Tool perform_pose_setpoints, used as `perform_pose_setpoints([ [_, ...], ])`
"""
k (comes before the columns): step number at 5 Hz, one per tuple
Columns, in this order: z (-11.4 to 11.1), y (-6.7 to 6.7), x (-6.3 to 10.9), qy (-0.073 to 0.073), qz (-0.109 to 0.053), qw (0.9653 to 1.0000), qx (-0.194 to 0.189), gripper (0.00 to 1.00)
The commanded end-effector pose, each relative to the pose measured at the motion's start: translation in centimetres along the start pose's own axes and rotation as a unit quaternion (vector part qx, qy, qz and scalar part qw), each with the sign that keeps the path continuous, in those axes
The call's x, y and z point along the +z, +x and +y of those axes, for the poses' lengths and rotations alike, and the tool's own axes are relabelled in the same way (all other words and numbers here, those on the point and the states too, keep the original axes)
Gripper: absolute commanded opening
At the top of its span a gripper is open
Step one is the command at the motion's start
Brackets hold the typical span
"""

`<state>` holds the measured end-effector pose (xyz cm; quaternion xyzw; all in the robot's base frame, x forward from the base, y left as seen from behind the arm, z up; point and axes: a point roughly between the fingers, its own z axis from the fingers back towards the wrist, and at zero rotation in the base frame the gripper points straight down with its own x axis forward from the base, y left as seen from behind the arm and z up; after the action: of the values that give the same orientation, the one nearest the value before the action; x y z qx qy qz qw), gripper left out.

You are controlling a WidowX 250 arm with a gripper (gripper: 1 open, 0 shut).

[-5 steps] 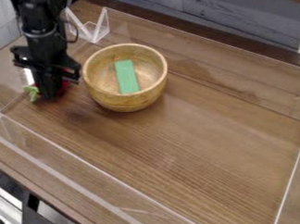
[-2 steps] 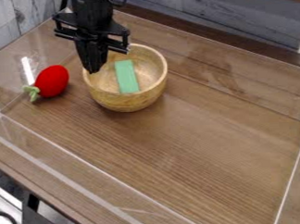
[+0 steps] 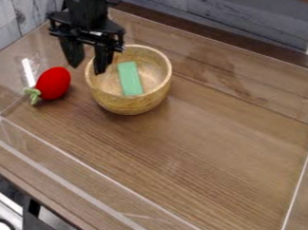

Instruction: Move the red object to the right side of the table

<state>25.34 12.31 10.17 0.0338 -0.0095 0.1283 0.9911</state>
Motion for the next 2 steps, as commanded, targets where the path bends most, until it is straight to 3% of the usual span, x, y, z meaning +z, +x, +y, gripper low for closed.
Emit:
perform_pose_setpoints([
  [1, 1.3, 0.7, 1.0, 0.013, -0.019, 0.9997, -0.001, 1.0],
  [2, 2.4, 0.7, 0.6, 0.022, -0.018, 0.9996, 0.003, 1.0],
])
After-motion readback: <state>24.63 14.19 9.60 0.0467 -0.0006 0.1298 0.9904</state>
